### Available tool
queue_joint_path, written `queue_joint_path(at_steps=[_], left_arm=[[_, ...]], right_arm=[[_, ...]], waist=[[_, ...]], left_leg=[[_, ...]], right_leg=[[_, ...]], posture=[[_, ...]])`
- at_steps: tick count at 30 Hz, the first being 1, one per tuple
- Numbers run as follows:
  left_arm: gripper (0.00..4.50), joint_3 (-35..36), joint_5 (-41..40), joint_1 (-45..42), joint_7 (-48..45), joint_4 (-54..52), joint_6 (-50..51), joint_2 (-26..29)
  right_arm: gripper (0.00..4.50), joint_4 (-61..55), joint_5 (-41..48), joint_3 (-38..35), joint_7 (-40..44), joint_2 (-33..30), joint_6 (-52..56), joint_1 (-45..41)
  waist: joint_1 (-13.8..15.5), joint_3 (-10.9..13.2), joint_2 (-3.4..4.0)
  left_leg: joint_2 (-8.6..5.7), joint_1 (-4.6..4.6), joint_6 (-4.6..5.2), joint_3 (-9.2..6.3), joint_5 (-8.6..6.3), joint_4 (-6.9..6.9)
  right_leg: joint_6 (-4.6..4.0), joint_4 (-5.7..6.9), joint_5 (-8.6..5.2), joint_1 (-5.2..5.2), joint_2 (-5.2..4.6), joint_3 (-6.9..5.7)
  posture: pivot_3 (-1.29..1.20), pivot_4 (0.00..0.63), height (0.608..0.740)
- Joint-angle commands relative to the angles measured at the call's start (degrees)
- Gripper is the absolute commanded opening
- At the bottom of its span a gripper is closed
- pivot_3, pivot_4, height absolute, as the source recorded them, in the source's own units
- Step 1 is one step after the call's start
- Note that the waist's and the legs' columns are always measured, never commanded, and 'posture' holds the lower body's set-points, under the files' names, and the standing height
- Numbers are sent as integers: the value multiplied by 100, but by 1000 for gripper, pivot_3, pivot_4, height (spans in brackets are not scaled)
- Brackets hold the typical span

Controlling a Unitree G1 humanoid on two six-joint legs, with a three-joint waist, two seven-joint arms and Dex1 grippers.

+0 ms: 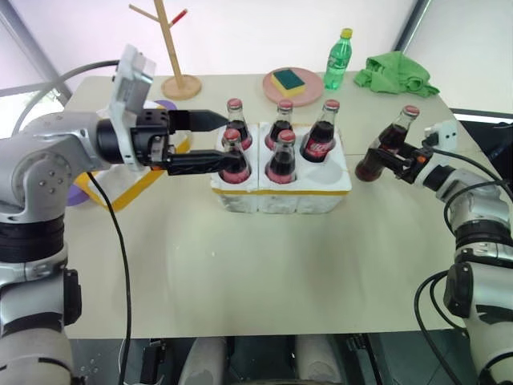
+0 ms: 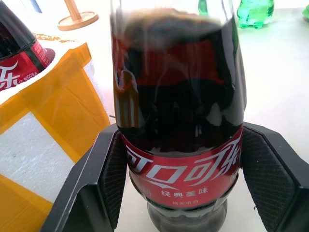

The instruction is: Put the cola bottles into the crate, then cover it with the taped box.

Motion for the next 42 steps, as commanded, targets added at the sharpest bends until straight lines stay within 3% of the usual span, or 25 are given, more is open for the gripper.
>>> queue_joint_path(at_steps=[1, 7, 13, 17, 24, 42], left_arm=[[4500, 53, -110, -49, 16, -157, -29, 58], [4500, 88, -190, 63, -31, -248, 9, 97], [4500, 107, -212, 197, 17, -331, -67, 93], [4500, 116, -220, 212, 53, -343, -92, 60], [4500, 156, -267, 256, 112, -377, -97, 49], [4500, 131, -350, 168, 184, -370, -51, 102]], right_arm=[[2768, -223, 136, -141, 218, -139, 9, -184], [2768, -775, 224, -135, 644, -451, 335, -397], [2768, -1998, 714, -131, 1502, -759, 1261, -745], [2768, -2695, 1038, -121, 1651, -824, 1934, -960], [2768, -3753, 1675, -135, 2058, -870, 2875, -788], [2768, -4240, 1317, 755, 2145, -275, 2298, -35]], waist=[[0, 0, 0], [5, 7, 11], [-3, 20, 34], [14, 20, 34], [62, 20, 32], [29, 20, 32]], left_leg=[[0, 0, 0, 0, 0, 0], [-1, -1, 0, 2, 0, -5], [0, -5, 0, 8, 0, -10], [1, -5, 0, 7, 0, -10], [-2, -11, 0, 6, -1, -8], [-1, -20, 2, 6, -1, -3]], right_leg=[[0, 0, 0, 0, 0, 0], [0, -2, 0, -4, -1, 1], [1, 2, 0, -17, -1, 8], [1, 3, 0, -17, 0, 8], [1, -1, 0, -16, -3, 6], [1, 1, 0, -25, -3, 6]], posture=[[0, 150, 740], [0, 150, 740], [0, 150, 740], [0, 150, 740], [0, 150, 740], [0, 150, 740]])
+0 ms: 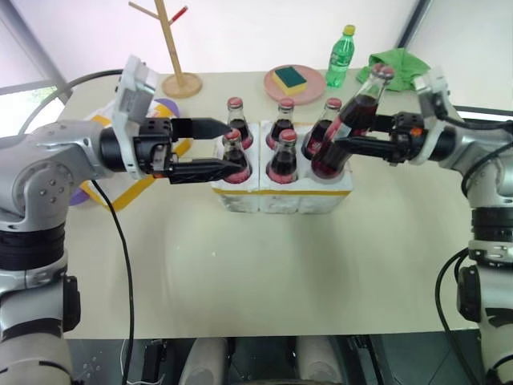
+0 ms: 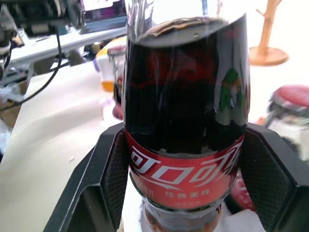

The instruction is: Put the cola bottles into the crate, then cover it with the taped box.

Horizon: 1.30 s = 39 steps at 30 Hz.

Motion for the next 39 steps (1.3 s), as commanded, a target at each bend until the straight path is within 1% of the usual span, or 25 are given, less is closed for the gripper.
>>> queue_joint_path(at_steps=[1, 10, 19, 21, 22, 23, 39], left_arm=[[4500, 114, -106, -99, 25, -134, -28, 85], [4500, 178, -179, -99, 88, -168, 30, 127], [4500, 169, -238, -86, 148, -189, 19, 178], [4500, 171, -239, -83, 145, -188, 17, 192], [4500, 170, -237, -84, 143, -182, 11, 203], [4500, 169, -237, -85, 142, -179, 6, 210], [4500, 216, -260, 4, 165, -195, -15, 269]], right_arm=[[2768, -250, 37, -43, 28, 86, -288, -120], [2768, -84, -406, 337, -54, 297, -708, -13], [2768, -5, -639, 527, -123, 406, -723, 65], [3713, 26, -689, 570, -164, 417, -675, 85], [4021, 43, -713, 587, -173, 421, -670, 94], [4473, 52, -728, 599, -177, 421, -676, 99], [4473, -55, -538, 400, -273, 320, -492, 35]], waist=[[-3, 0, 0], [-16, 0, -1], [-19, -2, -2], [-21, -2, -3], [-19, -2, -3], [-16, -2, -3], [-2, -2, -3]], left_leg=[[0, 0, 0, 0, 0, 0], [2, 3, 0, -2, 0, 1], [3, 8, 0, -2, 0, 0], [3, 17, 0, -2, 0, 0], [4, 19, 0, -2, 0, 0], [4, 20, 0, -3, 0, 0], [2, 17, -1, -3, 0, 0]], right_leg=[[0, 0, 0, 0, 0, 0], [0, 3, 0, 0, 2, -1], [0, 4, 0, 3, 3, -1], [-1, 4, 0, 11, 4, 0], [-1, 4, 0, 13, 5, 0], [-1, 4, 0, 13, 5, 0], [-1, 3, 0, 13, 3, 0]], posture=[[0, 150, 740], [0, 150, 740], [0, 150, 740], [0, 150, 740], [0, 150, 740], [0, 150, 740], [0, 150, 740]])
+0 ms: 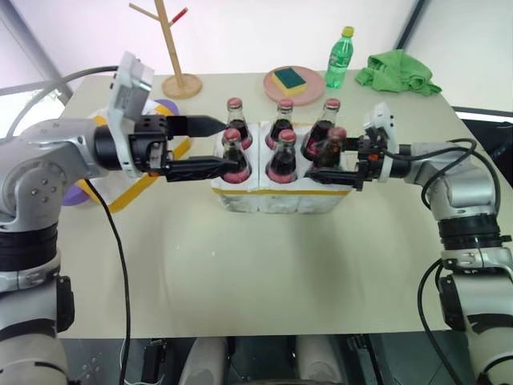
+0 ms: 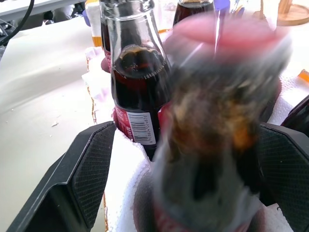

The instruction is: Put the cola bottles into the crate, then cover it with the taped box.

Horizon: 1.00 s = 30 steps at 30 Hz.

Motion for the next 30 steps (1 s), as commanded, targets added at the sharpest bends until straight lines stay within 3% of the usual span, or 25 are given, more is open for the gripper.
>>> queue_joint_path(at_steps=[1, 7, 13, 21, 26, 30], left_arm=[[4500, 232, -115, 53, 1, -168, -41, 122], [4500, 798, 42, 741, 202, -245, -147, 561], [4500, 1720, 847, 1763, 1163, -410, -589, 899], [4500, 3024, 1218, 2924, 2659, -953, -543, 432], [4500, 2761, 3000, 4503, 3085, -1443, -1504, 722], [4500, 2805, 3817, 5258, 3208, -1437, -2035, 710]], right_arm=[[4473, -206, 192, -270, 91, -157, 39, -153], [4473, -213, 228, -419, 462, -643, -105, -123], [4473, 62, 217, -730, 869, -1402, -367, -362], [4473, 120, 526, -822, 1608, -2066, 154, -724], [4473, -161, 767, -962, 1564, -1913, 129, -827], [4473, -455, 1061, -986, 1802, -1988, 401, -746]], waist=[[1, 0, 0], [-7, 0, 0], [1, 1, 1], [-11, 1, 1], [-9, 0, 1], [44, 0, 1]], left_leg=[[0, 0, 0, 0, 0, 0], [0, -1, 0, 1, 0, -6], [1, -1, 0, 3, -1, -6], [3, -1, -1, 6, -1, -7], [5, -1, -2, 12, -2, -10], [8, -2, -5, 14, -4, -9]], right_leg=[[0, 0, 0, 0, 0, 0], [-1, -1, -1, -5, 0, 0], [-1, -4, -1, -3, -2, 1], [-1, -7, -1, -4, -5, 3], [-3, -8, -2, -8, -4, 6], [-24, -9, -12, -10, -5, 6]], posture=[[0, 150, 740], [0, 150, 740], [0, 150, 740], [0, 150, 740], [0, 150, 740], [0, 150, 740]])
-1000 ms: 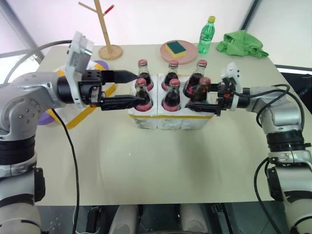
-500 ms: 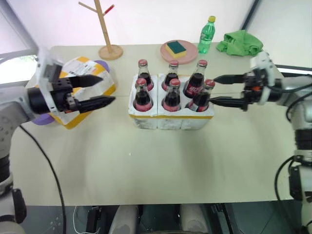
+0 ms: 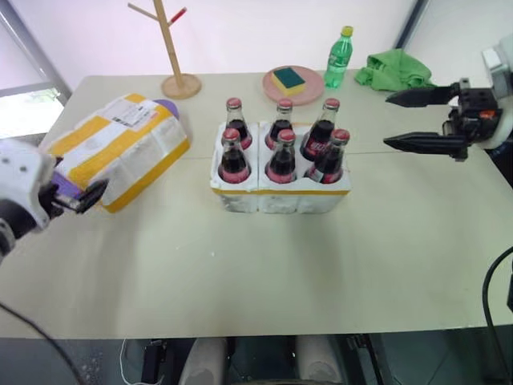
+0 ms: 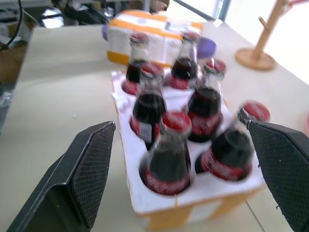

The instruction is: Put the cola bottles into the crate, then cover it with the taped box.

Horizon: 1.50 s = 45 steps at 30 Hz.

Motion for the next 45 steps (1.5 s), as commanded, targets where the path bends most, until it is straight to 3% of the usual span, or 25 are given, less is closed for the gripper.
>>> queue_joint_path(at_steps=[1, 8, 13, 19, 30, 42, 45], left_arm=[[4500, 37, 1015, 566, 233, -93, -607, 148], [4500, -886, 2744, 956, 983, 537, -1180, 244], [4500, -1746, 3545, 385, 1398, 1368, -1471, 277], [4500, -2692, 4172, -552, 1629, 2179, -1796, 137], [4500, -3407, 4850, -1653, 2090, 3510, -1788, -234], [4500, -3771, 4990, -2723, 2361, 4884, -2165, -415], [3689, -3830, 4999, -2824, 2390, 5001, -2181, -453]], right_arm=[[4473, -434, 362, -199, 187, -127, 253, -75], [4473, -870, 641, -319, 9, 1, 465, 233], [4473, -973, 759, -355, -89, 63, 533, 348], [4473, -1036, 840, -327, -187, 151, 575, 361], [4473, -1133, 961, -378, -347, 225, 649, 437], [4473, -1317, 1086, -440, -508, 250, 671, 665], [4500, -1460, 1109, -437, -443, 175, 663, 826]], waist=[[19, 0, 0], [123, -1, -1], [150, -3, -4], [135, -3, -4], [142, -5, -7], [132, -7, -10], [132, -7, -10]], left_leg=[[0, 0, -1, 1, 0, 1], [3, -16, -1, 9, -1, -3], [2, -81, 0, 8, 1, 11], [1, -84, 1, 11, 2, 7], [0, -82, 2, 10, 3, 18], [-2, -80, 1, 10, 5, 22], [-2, -80, 1, 10, 5, 23]], right_leg=[[-1, -1, 0, 0, -2, 0], [-6, -6, 1, -21, -5, 0], [5, 5, 22, -84, -3, 0], [9, 8, 24, -90, -1, -1], [12, 21, 25, -89, 0, -1], [17, 26, 29, -86, -1, -1], [17, 27, 29, -86, -1, -1]], posture=[[0, 150, 740], [0, 150, 740], [0, 150, 740], [0, 150, 740], [0, 150, 740], [0, 150, 740], [0, 150, 740]])
